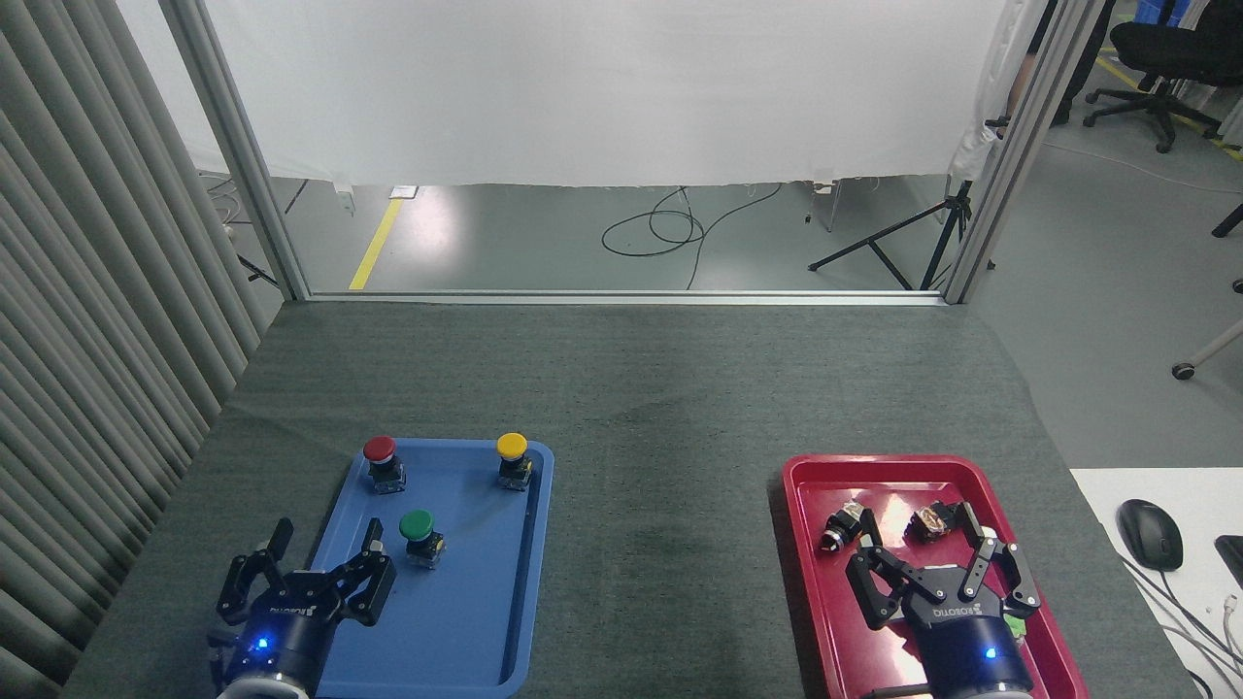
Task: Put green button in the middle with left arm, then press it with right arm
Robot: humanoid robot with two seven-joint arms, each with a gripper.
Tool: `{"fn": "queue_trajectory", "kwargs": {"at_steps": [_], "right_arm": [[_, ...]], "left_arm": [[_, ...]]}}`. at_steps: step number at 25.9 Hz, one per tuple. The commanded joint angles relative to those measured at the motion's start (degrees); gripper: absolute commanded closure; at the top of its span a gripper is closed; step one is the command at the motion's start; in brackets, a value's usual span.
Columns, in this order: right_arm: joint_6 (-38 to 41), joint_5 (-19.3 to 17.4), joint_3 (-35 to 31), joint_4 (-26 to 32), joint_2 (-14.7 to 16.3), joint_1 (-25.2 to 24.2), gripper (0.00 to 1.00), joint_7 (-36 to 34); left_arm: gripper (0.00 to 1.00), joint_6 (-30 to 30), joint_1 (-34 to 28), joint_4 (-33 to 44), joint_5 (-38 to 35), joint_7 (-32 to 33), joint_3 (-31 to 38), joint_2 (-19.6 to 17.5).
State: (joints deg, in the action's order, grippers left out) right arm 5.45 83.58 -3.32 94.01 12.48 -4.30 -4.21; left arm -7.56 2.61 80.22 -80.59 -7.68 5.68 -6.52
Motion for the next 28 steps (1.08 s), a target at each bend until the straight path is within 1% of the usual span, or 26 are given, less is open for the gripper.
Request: {"fn": "queue_trajectory", "kwargs": {"at_steps": [1, 5, 11, 17, 21, 24, 28], "right_arm": [[-0.09, 0.00, -0.02, 0.03, 0.00, -0.09, 0.00, -0.01], [-0.09, 0.00, -0.11, -0.06, 0.00, -0.01, 0.00, -0.01], [-0.09, 0.00, -0.19, -0.06, 0.44, -0.01, 0.00, 0.08], [-0.44, 0.00, -0.19, 0.03, 0.44, -0.09, 0.00, 0.17], [-0.27, 0.00, -0.19, 0.03, 0.35, -0.18, 0.00, 2.19], [-0.18, -0.09, -0.11, 0.03, 0.26, -0.18, 0.00, 2.36], [-0.09, -2.19, -0.11, 0.03, 0.09, -0.18, 0.00, 2.28]], "left_arm": [[0.01, -1.15, -0.06, 0.02, 0.43, -0.15, 0.21, 0.19], [0.01, -0.97, -0.06, 0.64, 0.43, -0.59, 0.38, 0.36], [0.01, -2.64, -0.06, 0.64, 0.35, -1.64, 0.21, 0.36], [0.01, -2.20, -0.06, 0.20, 0.08, -1.55, 0.21, -0.08], [0.01, -2.20, -0.33, 0.28, 0.00, -1.82, 0.21, -0.34], [0.01, -2.29, -0.33, 0.28, 0.08, -2.08, 0.21, -0.43], [0.01, -1.32, -0.85, 0.99, -0.01, -2.17, 0.38, -0.52]]}}
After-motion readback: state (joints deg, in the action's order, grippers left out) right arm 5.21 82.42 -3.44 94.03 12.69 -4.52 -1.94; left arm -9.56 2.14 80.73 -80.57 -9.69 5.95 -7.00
